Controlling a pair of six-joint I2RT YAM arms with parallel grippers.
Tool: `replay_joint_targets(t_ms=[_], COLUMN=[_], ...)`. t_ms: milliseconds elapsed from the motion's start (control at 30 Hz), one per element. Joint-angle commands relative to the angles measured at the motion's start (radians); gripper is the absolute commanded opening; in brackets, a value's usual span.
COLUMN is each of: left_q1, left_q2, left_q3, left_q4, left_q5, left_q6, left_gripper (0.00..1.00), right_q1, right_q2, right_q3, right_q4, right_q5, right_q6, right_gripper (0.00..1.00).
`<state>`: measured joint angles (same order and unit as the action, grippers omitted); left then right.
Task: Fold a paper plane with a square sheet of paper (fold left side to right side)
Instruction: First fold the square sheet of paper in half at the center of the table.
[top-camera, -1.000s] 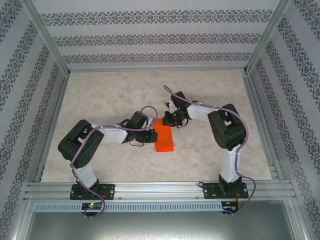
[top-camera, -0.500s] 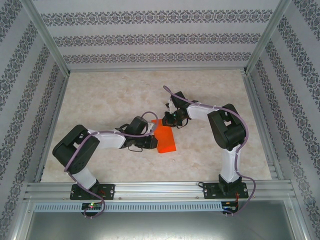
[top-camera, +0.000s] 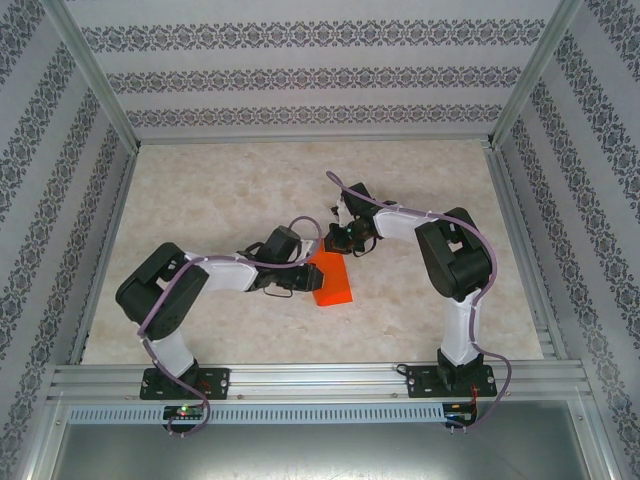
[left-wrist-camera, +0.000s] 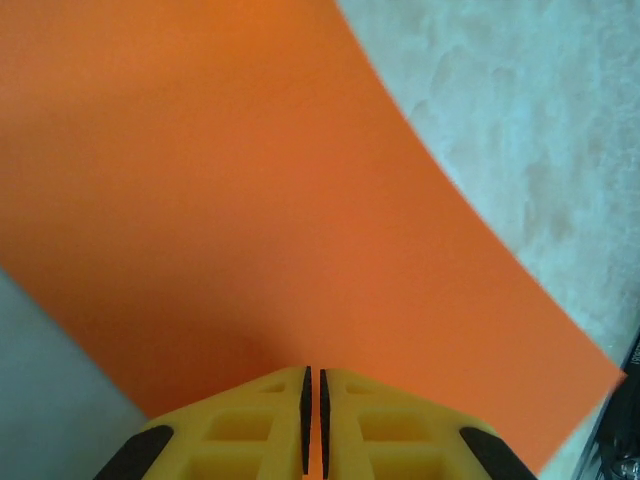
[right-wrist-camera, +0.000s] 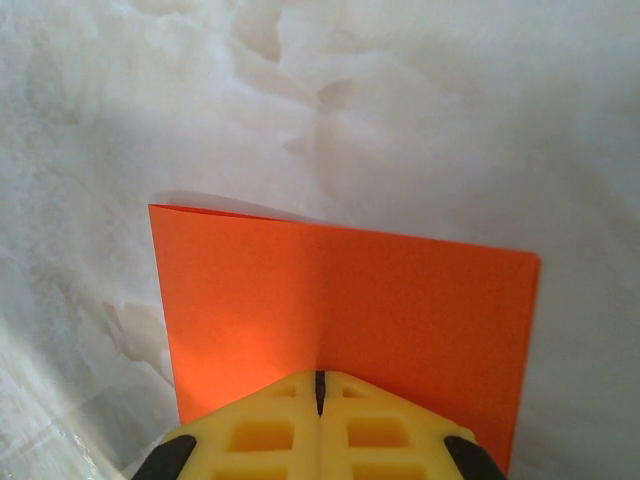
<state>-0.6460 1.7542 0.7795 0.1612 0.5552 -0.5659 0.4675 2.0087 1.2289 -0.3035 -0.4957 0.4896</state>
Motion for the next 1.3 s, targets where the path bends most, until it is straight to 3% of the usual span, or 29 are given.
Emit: replay_joint_targets(t_ms=[0, 567, 1267], left_q1=[0.005, -0.053, -0.125], left_q2=[0.026, -0.005, -0.056], left_q3=[0.021, -0.028, -0.081], left_q4=[0.088, -0.049, -0.094], left_q5=[0.046, 0.048, -0.009], left_q6=[-0.019, 0.066, 0.051], left_gripper=[0.15, 0.14, 0.14], right_q1=[0.009, 0.008, 0.005], right_q2=[0.045, 0.048, 0.048], right_q3=[-0.014, -0.016, -0.019], right_q4=[-0.092, -0.102, -0.106], right_q5=[0.065, 0.073, 0.072], right_q6=[-0.021, -0.027, -0.029], right_gripper=[0.04, 0.04, 0.04])
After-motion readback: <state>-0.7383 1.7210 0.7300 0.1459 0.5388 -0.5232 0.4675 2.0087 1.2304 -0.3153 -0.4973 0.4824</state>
